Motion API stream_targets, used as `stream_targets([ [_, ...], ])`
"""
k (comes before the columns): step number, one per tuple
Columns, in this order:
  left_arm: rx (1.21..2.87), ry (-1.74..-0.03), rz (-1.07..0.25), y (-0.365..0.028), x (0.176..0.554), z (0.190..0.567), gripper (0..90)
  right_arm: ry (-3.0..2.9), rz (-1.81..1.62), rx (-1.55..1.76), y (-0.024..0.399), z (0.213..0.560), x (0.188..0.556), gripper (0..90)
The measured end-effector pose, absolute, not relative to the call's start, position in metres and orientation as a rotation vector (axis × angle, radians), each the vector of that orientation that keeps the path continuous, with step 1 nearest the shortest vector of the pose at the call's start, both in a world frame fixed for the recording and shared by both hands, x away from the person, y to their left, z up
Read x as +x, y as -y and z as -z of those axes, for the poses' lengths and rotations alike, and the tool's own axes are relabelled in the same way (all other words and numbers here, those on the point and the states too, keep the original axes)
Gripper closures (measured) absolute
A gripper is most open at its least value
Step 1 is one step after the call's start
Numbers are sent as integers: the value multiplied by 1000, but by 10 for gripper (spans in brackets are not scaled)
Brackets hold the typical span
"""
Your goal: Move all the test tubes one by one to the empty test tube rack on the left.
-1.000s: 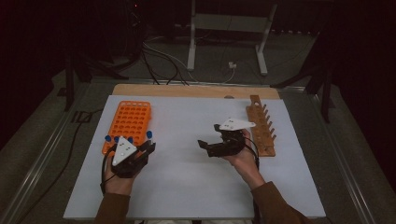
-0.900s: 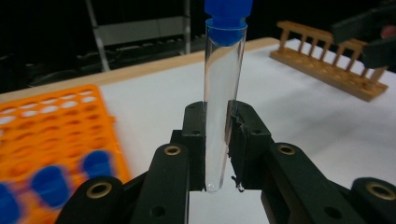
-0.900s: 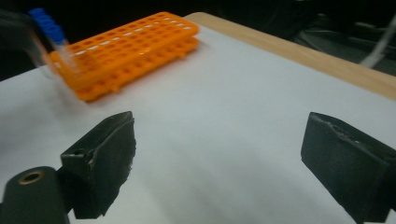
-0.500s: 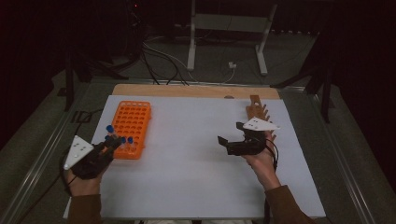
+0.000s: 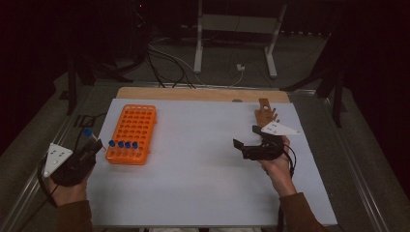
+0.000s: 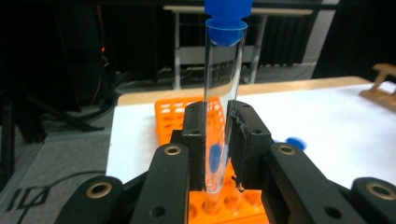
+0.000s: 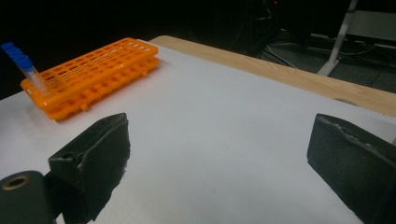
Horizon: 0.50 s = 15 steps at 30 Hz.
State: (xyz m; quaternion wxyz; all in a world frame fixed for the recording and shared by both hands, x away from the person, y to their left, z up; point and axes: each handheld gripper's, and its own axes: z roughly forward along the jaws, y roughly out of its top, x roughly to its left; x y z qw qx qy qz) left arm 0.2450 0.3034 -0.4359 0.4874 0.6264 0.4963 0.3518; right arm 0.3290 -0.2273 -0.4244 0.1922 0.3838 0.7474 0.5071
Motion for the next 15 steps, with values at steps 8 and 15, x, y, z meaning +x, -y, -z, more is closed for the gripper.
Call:
stream_targets([
  [8,1549,-1262,-842,-302,262,458,781,-2083,-1424,1085,233,424,329,67],
  [15,1583,-1302,-849,-296,270,469,782,-2078,-1427,1085,236,424,329,73],
])
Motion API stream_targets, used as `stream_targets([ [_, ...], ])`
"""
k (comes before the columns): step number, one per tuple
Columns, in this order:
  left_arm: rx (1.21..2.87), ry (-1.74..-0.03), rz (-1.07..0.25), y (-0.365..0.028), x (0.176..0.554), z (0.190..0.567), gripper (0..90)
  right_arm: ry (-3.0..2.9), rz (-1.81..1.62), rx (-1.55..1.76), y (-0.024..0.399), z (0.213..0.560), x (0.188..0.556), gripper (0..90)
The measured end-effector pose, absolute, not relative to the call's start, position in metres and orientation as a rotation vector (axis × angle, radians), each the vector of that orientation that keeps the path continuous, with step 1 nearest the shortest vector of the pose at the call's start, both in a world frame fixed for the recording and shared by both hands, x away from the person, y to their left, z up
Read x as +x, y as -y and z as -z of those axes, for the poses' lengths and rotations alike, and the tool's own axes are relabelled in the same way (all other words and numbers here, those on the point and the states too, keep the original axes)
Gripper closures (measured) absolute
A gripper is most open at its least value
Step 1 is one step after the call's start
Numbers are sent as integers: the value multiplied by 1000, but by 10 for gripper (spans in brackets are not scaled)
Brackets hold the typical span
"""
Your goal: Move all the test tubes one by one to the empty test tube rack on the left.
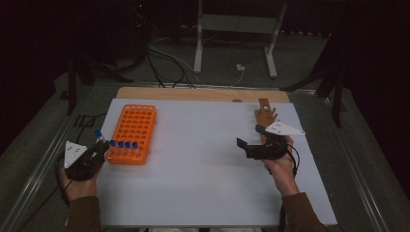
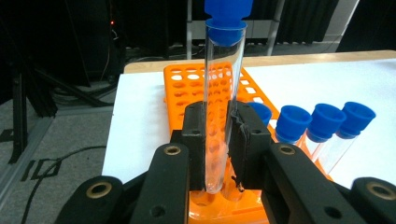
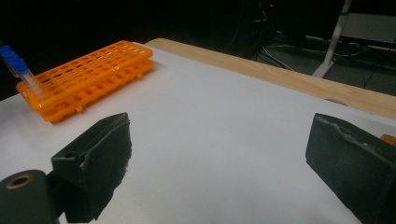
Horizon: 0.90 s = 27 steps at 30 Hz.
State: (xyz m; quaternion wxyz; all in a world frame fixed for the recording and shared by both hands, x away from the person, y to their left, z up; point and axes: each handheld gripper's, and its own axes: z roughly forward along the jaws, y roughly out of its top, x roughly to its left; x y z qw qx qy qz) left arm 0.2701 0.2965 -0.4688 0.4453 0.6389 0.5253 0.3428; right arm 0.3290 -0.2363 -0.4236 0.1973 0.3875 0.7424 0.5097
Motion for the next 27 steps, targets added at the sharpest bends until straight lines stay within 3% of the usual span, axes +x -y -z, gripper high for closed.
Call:
stream_targets([
  [27,1745,-1388,-801,-294,283,500,786,-2070,-1436,1082,241,424,326,90],
])
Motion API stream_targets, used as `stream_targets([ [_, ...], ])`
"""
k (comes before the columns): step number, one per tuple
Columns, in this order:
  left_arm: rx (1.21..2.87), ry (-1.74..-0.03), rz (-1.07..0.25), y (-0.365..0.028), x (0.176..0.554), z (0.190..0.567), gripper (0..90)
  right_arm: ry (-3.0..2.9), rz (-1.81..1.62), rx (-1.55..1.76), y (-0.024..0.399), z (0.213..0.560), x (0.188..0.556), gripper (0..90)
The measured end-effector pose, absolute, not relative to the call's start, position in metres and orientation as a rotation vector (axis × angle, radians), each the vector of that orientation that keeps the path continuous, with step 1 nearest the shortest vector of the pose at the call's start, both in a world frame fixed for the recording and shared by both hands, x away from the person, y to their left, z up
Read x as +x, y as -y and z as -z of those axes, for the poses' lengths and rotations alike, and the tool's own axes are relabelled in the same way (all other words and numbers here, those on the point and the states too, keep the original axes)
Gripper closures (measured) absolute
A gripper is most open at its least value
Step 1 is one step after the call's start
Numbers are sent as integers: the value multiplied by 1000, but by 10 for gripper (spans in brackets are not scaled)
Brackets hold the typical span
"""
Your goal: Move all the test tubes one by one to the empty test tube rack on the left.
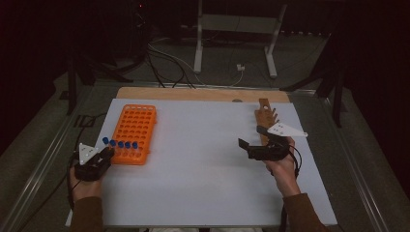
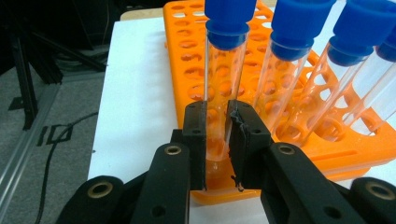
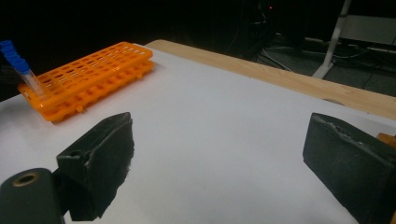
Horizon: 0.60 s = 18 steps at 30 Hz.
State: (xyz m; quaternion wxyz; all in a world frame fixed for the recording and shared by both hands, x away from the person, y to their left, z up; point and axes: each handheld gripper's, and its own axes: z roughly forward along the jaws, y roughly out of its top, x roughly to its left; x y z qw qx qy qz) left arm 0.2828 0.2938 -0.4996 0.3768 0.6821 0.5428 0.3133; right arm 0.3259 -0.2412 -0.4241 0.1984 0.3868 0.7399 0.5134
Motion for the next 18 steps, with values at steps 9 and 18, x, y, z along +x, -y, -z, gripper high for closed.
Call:
stream_targets([
  [9,1728,-1394,-775,-296,282,500,785,-2069,-1436,1086,243,425,326,91],
  [18,1694,-1375,-785,-299,279,495,775,-2072,-1436,1093,244,427,326,91],
])
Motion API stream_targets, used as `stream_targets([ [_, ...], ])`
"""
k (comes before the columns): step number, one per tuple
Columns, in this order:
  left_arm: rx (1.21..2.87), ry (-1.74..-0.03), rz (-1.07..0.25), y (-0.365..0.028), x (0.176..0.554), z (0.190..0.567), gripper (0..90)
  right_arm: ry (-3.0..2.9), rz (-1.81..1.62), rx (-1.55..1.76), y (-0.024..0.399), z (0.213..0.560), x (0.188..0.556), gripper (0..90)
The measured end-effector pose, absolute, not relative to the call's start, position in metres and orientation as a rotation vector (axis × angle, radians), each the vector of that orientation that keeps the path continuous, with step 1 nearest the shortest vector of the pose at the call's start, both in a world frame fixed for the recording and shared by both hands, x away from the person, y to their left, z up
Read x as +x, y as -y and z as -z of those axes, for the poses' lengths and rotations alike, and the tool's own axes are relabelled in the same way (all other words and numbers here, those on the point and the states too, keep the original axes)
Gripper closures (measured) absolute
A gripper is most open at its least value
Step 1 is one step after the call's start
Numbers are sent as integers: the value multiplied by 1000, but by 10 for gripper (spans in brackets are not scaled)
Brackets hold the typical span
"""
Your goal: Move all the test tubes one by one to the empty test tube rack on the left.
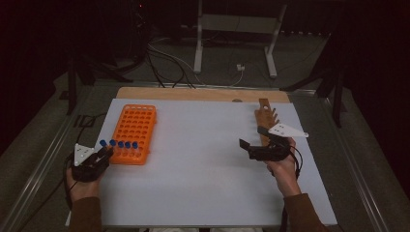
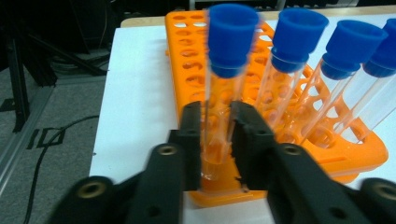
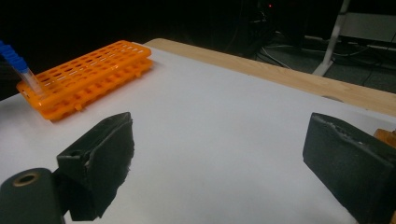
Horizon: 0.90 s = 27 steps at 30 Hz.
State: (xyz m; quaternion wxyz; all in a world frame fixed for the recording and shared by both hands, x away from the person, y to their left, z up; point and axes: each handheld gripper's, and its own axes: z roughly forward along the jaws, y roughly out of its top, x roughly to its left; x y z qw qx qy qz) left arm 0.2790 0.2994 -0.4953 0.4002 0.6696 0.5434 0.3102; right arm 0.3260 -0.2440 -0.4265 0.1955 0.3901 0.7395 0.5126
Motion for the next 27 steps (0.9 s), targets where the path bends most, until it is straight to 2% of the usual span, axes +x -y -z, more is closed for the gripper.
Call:
stream_targets([
  [4,1740,-1388,-773,-297,281,499,784,-2073,-1433,1094,244,427,325,91],
  [8,1715,-1396,-761,-299,279,498,762,-2062,-1417,1089,247,427,323,91],
  [9,1699,-1397,-760,-300,277,497,714,-2060,-1408,1085,247,427,321,91],
  [17,1571,-1317,-739,-305,258,477,496,-2020,-1380,1086,263,436,305,90],
  [26,1539,-1198,-750,-288,245,462,169,-1968,-1384,1099,283,450,287,43],
  [27,1542,-1189,-746,-287,244,462,161,-1963,-1386,1100,285,451,285,38],
])
